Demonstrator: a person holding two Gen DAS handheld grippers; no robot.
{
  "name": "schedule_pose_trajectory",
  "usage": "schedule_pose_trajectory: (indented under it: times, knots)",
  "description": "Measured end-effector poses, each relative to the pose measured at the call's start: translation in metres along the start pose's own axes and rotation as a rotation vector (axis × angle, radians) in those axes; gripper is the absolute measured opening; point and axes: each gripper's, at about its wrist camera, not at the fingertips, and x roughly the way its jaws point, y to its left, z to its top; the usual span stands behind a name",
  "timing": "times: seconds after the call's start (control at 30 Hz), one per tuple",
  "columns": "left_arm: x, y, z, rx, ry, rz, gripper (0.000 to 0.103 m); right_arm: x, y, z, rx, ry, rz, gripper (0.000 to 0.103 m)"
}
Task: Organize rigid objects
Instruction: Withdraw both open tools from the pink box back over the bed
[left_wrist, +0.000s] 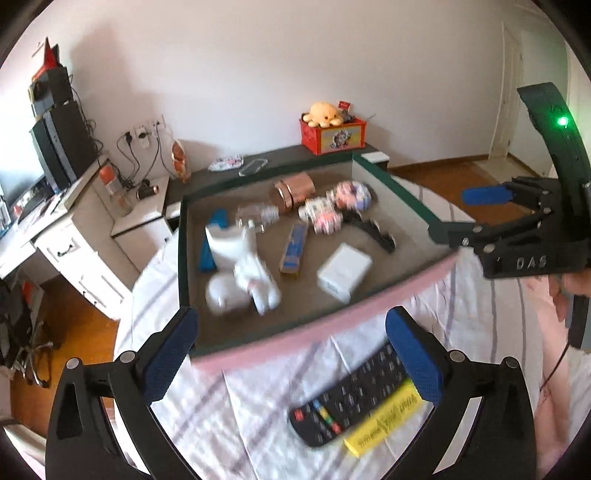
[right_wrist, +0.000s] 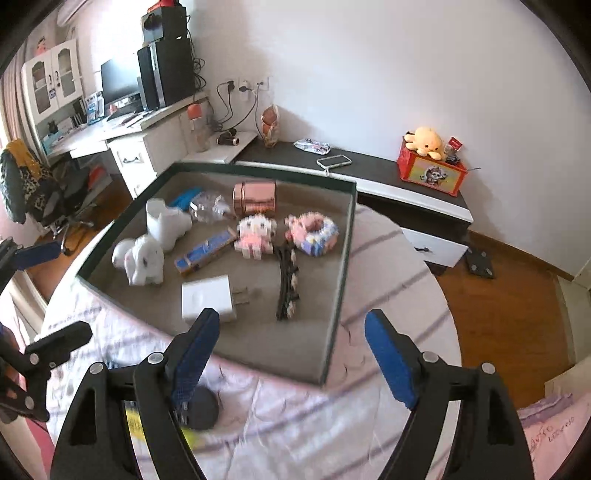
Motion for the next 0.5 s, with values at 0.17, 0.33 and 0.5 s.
schedule_pose_trajectory:
  times: [0.17,0.33,0.5]
  knots:
    - [-0.009,-0.013,-0.037,-0.052,0.018,-0.078,0.102,-0.005,-0.003,-0.026,0.011,0.007,0.008,0.082]
    - [-0.013,-0.037,-0.068,-0.100,0.037,-0.044,0.102,-0.002,-0.019,-0.039,0.062,0.015,-0.006,0.082]
    - [-0.009,-0.059,-0.088,-0.104,0.070,-0.082,0.102,-0.003,-0.025,-0.044,0.079,0.013,-0.008,0.082]
